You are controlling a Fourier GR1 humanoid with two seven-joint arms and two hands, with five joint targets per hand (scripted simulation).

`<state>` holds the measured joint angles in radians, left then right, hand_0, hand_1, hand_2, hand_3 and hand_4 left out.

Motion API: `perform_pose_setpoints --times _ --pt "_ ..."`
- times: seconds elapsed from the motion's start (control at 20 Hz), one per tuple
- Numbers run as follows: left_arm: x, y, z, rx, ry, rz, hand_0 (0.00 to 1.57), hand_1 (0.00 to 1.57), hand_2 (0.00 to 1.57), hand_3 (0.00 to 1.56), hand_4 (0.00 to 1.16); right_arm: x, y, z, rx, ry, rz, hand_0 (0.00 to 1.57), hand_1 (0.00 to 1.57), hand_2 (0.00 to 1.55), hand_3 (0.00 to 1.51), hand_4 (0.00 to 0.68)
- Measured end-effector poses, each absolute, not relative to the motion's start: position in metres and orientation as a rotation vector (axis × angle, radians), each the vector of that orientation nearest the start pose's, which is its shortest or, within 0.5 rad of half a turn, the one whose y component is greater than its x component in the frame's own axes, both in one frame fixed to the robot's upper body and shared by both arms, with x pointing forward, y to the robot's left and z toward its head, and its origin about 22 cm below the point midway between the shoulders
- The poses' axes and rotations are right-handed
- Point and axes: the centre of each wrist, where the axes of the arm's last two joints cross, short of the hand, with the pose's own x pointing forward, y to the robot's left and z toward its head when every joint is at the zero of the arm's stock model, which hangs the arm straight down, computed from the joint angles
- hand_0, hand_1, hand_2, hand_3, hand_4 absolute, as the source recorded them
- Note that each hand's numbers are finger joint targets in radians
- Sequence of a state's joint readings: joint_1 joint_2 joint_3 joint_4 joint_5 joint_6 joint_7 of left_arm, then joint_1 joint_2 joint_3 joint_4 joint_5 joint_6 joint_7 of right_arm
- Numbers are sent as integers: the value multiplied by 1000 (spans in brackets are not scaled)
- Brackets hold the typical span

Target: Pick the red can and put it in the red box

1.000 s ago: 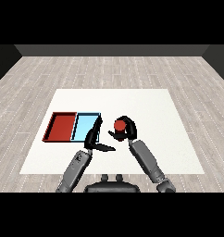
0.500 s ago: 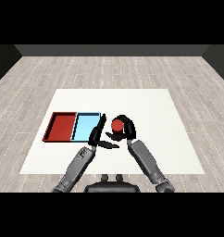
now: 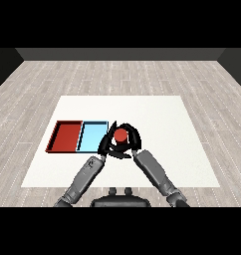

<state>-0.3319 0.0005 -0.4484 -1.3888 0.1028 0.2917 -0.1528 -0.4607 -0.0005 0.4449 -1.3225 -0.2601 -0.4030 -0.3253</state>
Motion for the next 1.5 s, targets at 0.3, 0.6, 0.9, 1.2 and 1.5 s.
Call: perform_pose_setpoints --times 0.3,0.6,0.9,1.2,1.5 --pt "286 77 24 -236 -1801 -249 0 0 0 0 0 293 -66 49 323 -1959 66 1447 1447 1433 1387 594" --pt "284 78 23 -243 -1805 -228 0 0 0 0 236 290 -60 51 338 -1969 71 1471 1471 1457 1405 511" --pt "285 72 22 -150 -1809 -225 1552 1552 1479 1384 868 290 -64 51 334 -1987 77 1503 1503 1452 1400 523" --pt "285 71 31 -97 -1783 -196 1571 1571 1504 1390 950 293 -64 56 340 -1993 69 1470 1470 1440 1393 559" --pt "287 72 27 -47 -1811 -177 1571 1571 1498 1355 866 292 -62 56 342 -1995 65 1519 1519 1453 1394 538"
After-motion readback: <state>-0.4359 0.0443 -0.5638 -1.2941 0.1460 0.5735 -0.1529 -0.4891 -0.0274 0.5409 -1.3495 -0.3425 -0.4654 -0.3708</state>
